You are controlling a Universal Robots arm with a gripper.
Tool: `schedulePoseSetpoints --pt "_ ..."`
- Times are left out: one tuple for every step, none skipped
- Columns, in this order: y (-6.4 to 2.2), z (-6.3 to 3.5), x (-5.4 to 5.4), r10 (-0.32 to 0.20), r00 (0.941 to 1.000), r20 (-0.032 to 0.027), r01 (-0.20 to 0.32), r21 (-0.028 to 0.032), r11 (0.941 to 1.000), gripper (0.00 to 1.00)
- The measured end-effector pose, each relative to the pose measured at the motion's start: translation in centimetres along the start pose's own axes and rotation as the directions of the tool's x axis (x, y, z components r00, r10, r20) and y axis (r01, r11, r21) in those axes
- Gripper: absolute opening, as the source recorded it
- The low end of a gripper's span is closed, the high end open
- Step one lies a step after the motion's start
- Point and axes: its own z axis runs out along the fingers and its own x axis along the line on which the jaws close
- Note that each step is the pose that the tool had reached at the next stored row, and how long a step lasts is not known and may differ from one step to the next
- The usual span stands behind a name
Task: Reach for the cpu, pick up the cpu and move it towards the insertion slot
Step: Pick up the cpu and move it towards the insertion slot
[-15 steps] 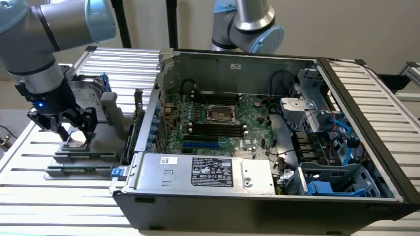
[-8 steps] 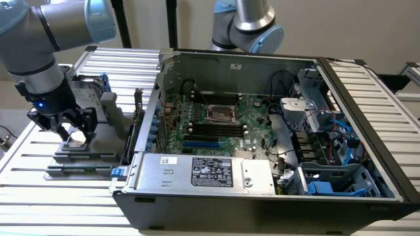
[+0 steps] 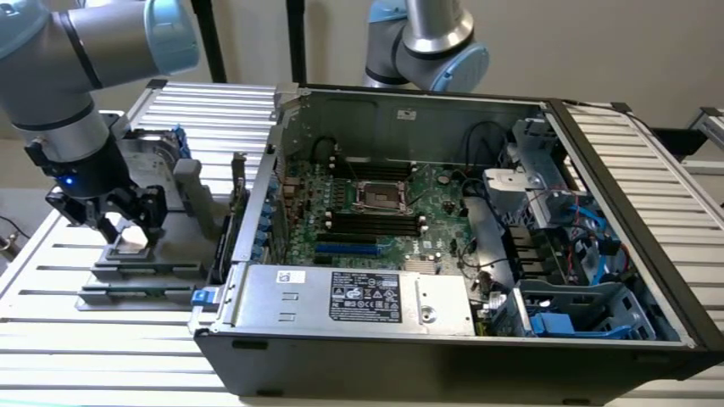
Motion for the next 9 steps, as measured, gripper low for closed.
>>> schedulePoseSetpoints --pt "0.00 0.00 0.00 0.000 1.0000 0.0000 0.000 0.0000 1.0000 0.65" --pt "0.00 0.00 0.00 0.000 1.0000 -0.0001 0.000 0.0000 1.0000 0.65" --pt "0.00 0.00 0.00 0.000 1.0000 -0.0001 0.000 0.0000 1.0000 0.65" --pt "0.00 0.00 0.00 0.000 1.0000 -0.0002 0.000 0.0000 1.0000 0.65" --pt "0.00 0.00 0.00 0.000 1.0000 -0.0002 0.000 0.0000 1.0000 0.65" --pt "0.00 0.00 0.00 0.000 1.0000 -0.0002 0.000 0.0000 1.0000 0.65" --pt "0.00 0.00 0.01 0.000 1.0000 -0.0002 0.000 0.0000 1.0000 0.63" --pt "0.00 0.00 0.01 0.000 1.0000 -0.0004 0.000 0.0000 1.0000 0.56" --pt "0.00 0.00 0.01 0.000 1.0000 -0.0005 0.000 0.0000 1.0000 0.56"
